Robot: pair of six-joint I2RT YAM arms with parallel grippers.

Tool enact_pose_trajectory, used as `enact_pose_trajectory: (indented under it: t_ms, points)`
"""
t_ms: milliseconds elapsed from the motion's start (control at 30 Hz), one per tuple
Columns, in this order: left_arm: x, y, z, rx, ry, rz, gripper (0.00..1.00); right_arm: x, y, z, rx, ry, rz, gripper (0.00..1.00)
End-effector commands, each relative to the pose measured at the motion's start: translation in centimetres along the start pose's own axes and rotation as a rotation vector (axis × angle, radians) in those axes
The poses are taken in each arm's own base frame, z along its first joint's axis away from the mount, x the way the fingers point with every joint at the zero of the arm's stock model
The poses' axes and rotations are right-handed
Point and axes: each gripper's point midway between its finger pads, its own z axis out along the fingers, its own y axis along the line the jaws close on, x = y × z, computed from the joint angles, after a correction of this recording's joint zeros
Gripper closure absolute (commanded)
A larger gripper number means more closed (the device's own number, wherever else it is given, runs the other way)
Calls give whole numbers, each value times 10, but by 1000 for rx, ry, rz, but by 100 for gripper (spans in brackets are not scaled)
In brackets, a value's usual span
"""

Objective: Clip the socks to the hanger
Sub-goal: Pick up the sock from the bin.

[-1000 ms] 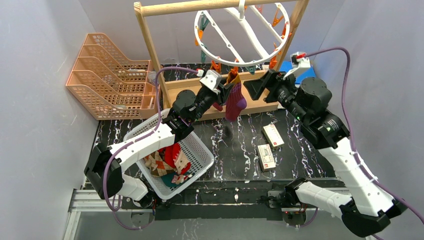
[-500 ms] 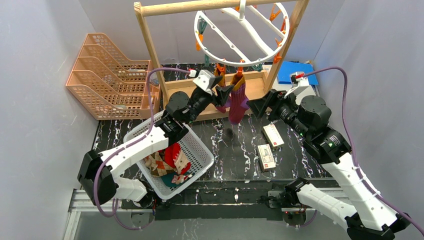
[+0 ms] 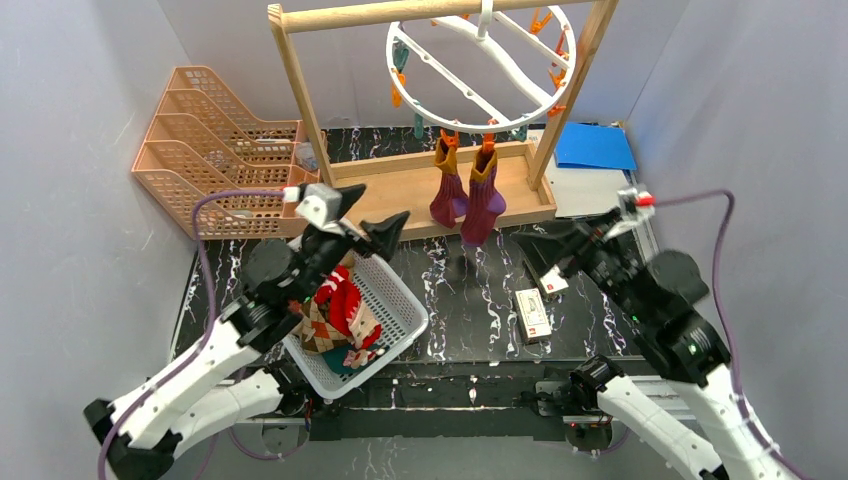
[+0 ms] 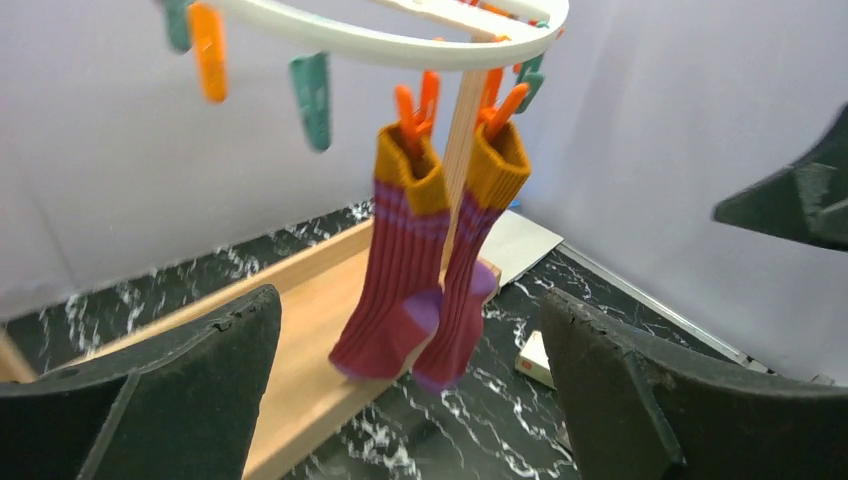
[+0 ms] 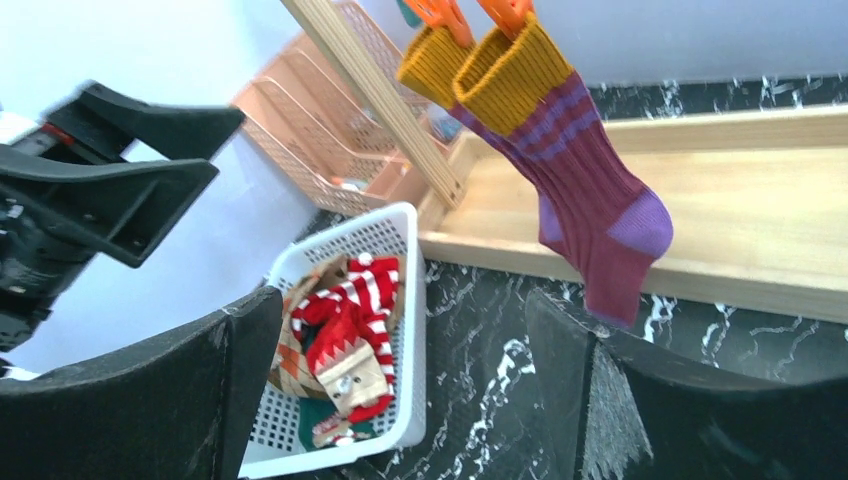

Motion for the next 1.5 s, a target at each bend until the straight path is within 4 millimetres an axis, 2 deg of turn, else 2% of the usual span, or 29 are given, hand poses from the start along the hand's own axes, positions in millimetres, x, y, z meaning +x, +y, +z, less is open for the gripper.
enact_pose_trajectory:
  t_ms: [0,133,233,333,400,467,600,700,767,900,1067,1167,1300,1467]
  points:
    - [35,29,-49,-176,141,-123,1,-22,17,-16,-104,-165,15,1]
    - [63,52,-80,-342,229,-218,2,25,9,10,-63,144,12,3]
    - [77,59,-87,-397,258,-240,2,60,-2,31,-34,307,38,10]
    - [81,66,-93,-441,266,-234,2,80,-6,48,-23,392,63,16]
    - [79,70,-98,-454,269,-209,2,99,2,57,-13,456,46,18]
    - [77,76,-106,-479,278,-176,2,124,19,66,13,499,-34,19]
    - [67,92,-125,-547,277,-116,2,191,62,77,43,581,-233,16]
    - [62,106,-142,-628,273,-88,2,230,92,89,-34,620,-247,17]
    - [62,114,-152,-681,274,-95,1,247,107,101,-76,624,-212,19]
    - [65,120,-165,-722,272,-107,2,268,136,128,-157,612,-140,24]
    - [68,125,-175,-752,246,-127,2,308,143,157,-131,680,-112,27]
    - [72,124,-179,-751,217,-176,2,328,138,166,-96,725,-99,27]
    - [74,120,-179,-722,176,-217,2,340,133,172,-66,757,-97,30]
    - [62,120,-176,-690,157,-162,2,349,120,165,0,805,-107,33]
